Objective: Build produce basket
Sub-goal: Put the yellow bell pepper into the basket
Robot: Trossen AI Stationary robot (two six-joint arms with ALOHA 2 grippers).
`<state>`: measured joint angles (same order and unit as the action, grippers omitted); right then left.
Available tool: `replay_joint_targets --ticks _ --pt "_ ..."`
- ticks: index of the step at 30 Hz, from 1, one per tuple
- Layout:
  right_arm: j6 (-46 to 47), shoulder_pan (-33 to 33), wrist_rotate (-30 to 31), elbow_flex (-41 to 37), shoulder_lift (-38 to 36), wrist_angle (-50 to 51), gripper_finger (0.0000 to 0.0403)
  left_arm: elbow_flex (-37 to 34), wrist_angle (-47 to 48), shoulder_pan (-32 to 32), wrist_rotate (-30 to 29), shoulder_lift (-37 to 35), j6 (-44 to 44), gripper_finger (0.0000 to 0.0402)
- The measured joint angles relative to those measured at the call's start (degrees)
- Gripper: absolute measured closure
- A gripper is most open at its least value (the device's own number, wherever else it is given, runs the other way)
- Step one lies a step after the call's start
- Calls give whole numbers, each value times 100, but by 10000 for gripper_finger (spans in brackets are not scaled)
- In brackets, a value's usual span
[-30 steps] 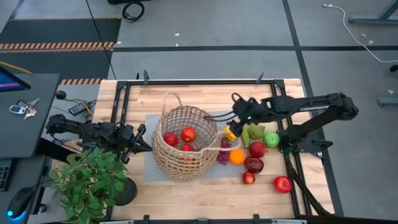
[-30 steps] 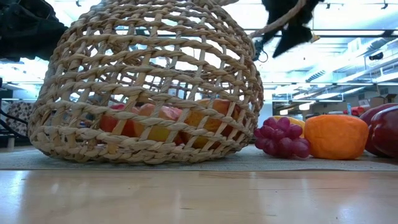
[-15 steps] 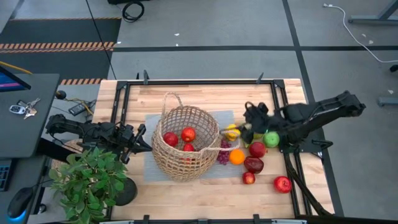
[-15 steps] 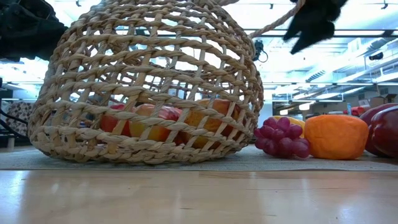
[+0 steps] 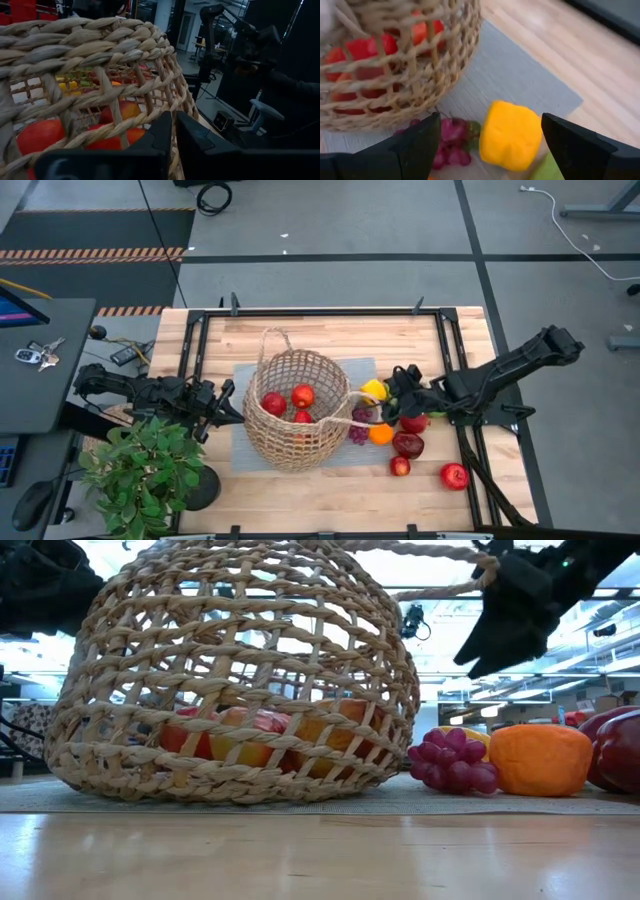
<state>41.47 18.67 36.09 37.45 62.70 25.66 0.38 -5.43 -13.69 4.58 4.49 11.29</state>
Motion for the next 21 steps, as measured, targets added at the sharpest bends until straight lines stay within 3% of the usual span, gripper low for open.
replay_joint_targets --ticks 9,13,21 --pt "-1008 1098 1504 -4 31 -1153 55 0 -22 -1 0 0 -2 373" --pt "-967 1522 2089 -4 28 -1183 55 0 -24 -2 0 0 0 371" --pt "-168 1604 2323 -470 287 -1429 55 0 -28 -2 -1 0 0 368"
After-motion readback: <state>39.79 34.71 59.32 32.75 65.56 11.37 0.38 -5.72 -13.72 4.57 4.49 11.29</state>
